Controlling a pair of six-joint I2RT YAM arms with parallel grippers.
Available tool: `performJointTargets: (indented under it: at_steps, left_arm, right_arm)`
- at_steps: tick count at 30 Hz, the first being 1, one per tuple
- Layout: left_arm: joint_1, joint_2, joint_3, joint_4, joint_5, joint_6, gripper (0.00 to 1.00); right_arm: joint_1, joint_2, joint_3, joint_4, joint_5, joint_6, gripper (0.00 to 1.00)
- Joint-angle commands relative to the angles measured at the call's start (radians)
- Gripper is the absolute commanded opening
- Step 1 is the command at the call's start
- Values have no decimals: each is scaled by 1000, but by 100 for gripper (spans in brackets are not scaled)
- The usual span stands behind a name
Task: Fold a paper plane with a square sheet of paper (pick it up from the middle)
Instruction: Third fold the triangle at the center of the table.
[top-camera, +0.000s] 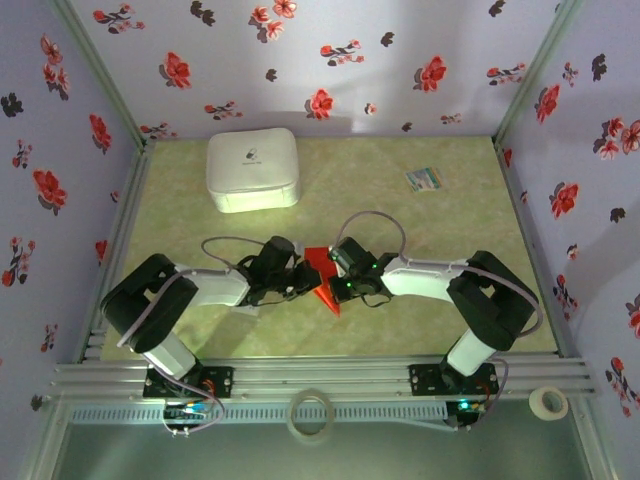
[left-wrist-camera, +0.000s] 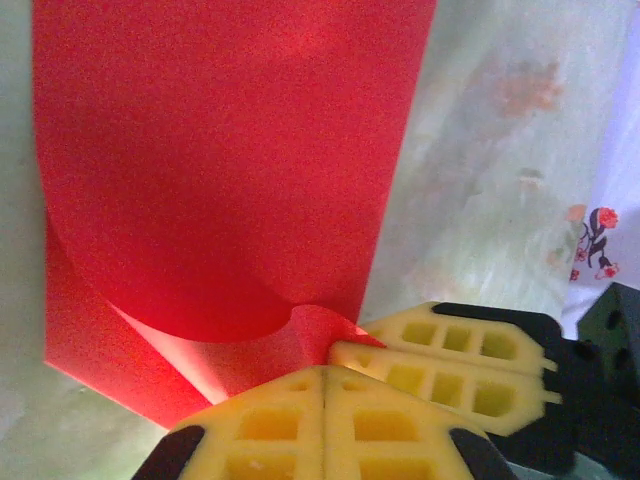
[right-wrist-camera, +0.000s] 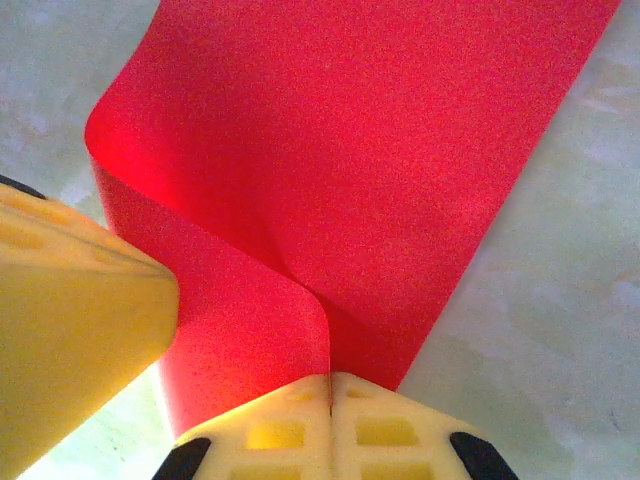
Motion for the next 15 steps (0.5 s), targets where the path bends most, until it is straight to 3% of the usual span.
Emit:
performJointTargets:
  at_steps: [1,15]
  left_arm:
    - [-5,15,13,22,12,4,0]
    - [-16,45,27,21,20,24,0]
  right_arm:
    - [-7,39,-1,-28,8,-4,5]
    - [-7,35,-4,-32,18,-1,5]
